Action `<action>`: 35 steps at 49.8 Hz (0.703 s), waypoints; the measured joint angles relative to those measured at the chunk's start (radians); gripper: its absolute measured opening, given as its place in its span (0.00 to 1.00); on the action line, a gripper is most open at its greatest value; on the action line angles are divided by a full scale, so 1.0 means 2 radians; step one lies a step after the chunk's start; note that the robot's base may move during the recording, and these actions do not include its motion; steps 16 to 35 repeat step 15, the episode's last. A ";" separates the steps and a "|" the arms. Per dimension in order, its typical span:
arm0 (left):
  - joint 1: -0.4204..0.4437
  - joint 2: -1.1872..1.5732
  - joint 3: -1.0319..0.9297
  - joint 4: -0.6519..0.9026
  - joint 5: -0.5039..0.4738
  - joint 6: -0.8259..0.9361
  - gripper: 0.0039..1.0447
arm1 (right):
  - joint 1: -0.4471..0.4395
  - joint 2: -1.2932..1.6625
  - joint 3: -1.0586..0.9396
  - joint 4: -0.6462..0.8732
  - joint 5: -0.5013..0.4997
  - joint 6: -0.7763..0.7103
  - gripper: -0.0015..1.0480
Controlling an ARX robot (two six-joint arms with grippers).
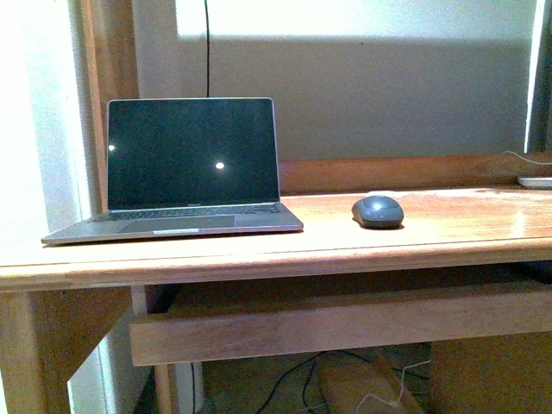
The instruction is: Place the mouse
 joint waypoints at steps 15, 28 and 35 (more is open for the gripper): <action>0.000 0.000 0.000 0.000 0.000 0.000 0.93 | 0.000 0.000 0.000 0.000 0.000 0.000 0.93; 0.000 0.000 0.000 0.000 0.000 0.000 0.93 | 0.000 0.000 0.000 0.000 0.000 0.000 0.93; 0.000 0.000 0.000 0.000 0.000 0.000 0.93 | 0.000 0.000 0.000 0.000 0.000 0.000 0.93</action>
